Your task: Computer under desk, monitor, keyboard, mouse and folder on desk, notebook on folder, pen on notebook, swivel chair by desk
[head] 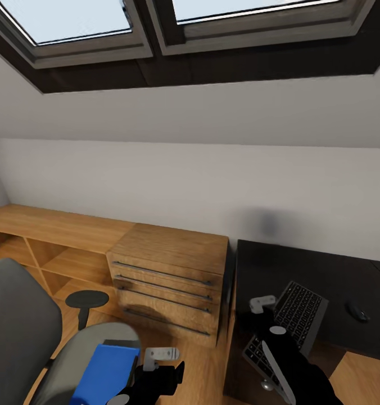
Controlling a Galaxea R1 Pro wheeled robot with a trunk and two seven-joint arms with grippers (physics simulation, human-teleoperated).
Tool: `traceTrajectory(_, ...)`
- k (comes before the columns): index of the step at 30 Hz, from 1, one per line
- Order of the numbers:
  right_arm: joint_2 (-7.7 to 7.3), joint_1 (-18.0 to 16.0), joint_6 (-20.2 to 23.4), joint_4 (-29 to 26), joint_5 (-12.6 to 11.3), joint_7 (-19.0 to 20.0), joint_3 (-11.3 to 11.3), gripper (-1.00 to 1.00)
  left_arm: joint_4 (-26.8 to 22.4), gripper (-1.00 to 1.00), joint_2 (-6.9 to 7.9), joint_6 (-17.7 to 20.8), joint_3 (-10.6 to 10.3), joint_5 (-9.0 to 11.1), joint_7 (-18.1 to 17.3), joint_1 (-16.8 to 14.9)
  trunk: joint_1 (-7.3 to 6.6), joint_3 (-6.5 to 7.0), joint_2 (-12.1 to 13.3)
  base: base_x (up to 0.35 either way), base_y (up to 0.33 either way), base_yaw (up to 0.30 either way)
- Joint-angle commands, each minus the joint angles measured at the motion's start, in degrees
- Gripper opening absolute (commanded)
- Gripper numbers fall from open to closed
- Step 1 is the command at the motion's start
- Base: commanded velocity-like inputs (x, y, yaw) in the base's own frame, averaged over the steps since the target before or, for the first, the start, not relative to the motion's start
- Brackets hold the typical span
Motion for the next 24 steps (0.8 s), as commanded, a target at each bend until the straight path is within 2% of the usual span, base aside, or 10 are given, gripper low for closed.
traceTrajectory(1,-0.08,-0.04,0.46,-0.01,-0.28,-1.14,0.28,1.0,-0.09,1.0,-0.01,0.18,-0.04,0.62,0.49,-0.01,0.01,-0.06,-0.04,0.0,0.0,0.0)
traceTrajectory(6,-0.07,-0.04,2.79,0.59,-0.28,-4.5,0.58,1.0,-0.09,1.0,-0.01,0.2,-0.05,0.62,0.45,-0.01,0.01,-0.06,-0.04,0.0,0.0,0.0)
traceTrajectory(10,-0.07,-0.04,4.3,0.78,-0.25,-6.81,1.8,1.0,-0.08,1.0,-0.01,0.21,-0.05,0.6,0.41,-0.01,0.01,-0.06,-0.04,0.0,0.0,0.0)
traceTrajectory(13,-0.07,-0.04,4.79,0.84,-0.27,-8.2,3.81,1.0,-0.08,1.0,-0.01,0.21,-0.05,0.6,0.37,-0.01,0.01,-0.06,-0.04,0.0,0.0,0.0)
traceTrajectory(14,-0.07,-0.04,5.02,0.86,-0.28,-8.99,6.56,1.0,-0.08,1.0,-0.01,0.21,-0.05,0.6,0.35,-0.01,0.01,-0.06,-0.04,0.0,0.0,0.0)
traceTrajectory(15,-0.07,-0.04,5.06,0.87,-0.28,-9.14,7.36,1.0,-0.09,1.0,-0.01,0.21,-0.05,0.6,0.35,-0.01,0.01,-0.06,-0.04,0.0,0.0,0.0)
traceTrajectory(18,-0.08,-0.04,5.13,0.94,-0.23,-9.48,8.66,1.0,-0.13,1.0,-0.01,0.17,0.07,0.62,0.4,-0.01,0.01,-0.06,-0.04,0.0,0.0,0.0)
traceTrajectory(24,-0.15,-0.04,5.24,1.28,-0.19,-9.56,9.23,1.0,-0.31,1.0,-0.1,0.13,0.33,0.84,0.43,-0.01,0.01,-0.06,-0.04,0.0,0.0,0.0)
